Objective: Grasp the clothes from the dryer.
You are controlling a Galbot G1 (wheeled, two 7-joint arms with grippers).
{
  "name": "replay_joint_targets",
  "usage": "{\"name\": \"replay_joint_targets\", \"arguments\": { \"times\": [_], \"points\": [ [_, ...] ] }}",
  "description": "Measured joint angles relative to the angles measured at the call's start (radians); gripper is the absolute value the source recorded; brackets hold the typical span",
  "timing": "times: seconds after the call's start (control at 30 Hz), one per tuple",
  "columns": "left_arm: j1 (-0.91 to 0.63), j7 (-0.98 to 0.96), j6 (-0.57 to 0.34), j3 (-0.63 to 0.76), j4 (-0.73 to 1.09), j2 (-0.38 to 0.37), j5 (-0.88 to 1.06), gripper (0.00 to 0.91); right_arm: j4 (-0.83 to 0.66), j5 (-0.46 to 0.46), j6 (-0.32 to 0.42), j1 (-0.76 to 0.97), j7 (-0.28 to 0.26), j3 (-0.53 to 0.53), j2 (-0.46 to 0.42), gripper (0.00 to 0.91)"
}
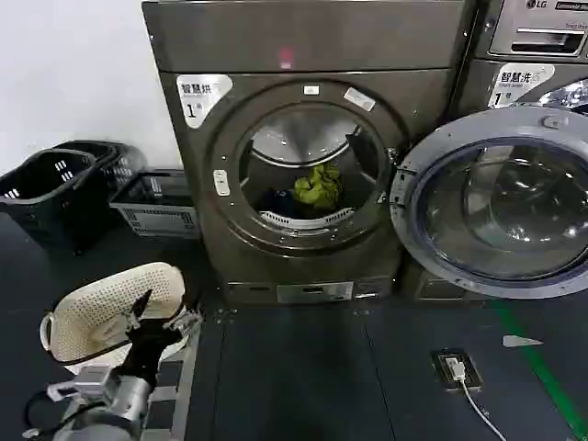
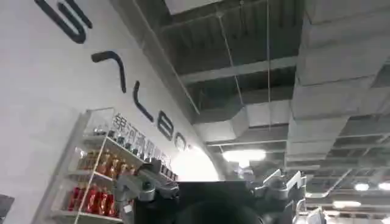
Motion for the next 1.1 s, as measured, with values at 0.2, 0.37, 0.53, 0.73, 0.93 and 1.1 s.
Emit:
{"name": "replay_joint_targets", "arguments": {
  "times": [0.2, 0.37, 0.53, 0.73, 0.93, 1.1],
  "points": [
    [0.001, 0.006, 0.003, -0.041, -0.021, 0.013, -0.03, 0.907, 0.001, 0.003, 0.004, 0.006, -0.05, -0.004, 0.011, 0.907],
    [0.011, 0.01, 0.004, -0.061, -0.037, 0.012, -0.041, 0.907, -0.002, 0.007, 0.017, 0.01, -0.066, -0.005, 0.009, 0.907],
    [0.013, 0.015, 0.004, -0.064, -0.041, 0.006, -0.043, 0.907, 0.0, 0.01, 0.026, 0.013, -0.074, -0.01, 0.009, 0.907],
    [0.008, 0.019, 0.004, -0.065, -0.033, 0.006, -0.044, 0.907, 0.002, 0.01, 0.031, 0.015, -0.078, -0.013, 0.008, 0.907],
    [0.001, 0.025, 0.005, -0.049, -0.022, 0.006, -0.038, 0.907, 0.002, 0.013, 0.034, 0.007, -0.081, -0.007, 0.007, 0.907],
    [-0.003, 0.025, 0.004, -0.046, -0.018, 0.008, -0.038, 0.907, 0.007, 0.017, 0.035, 0.004, -0.081, -0.004, 0.009, 0.907]
  ]
}}
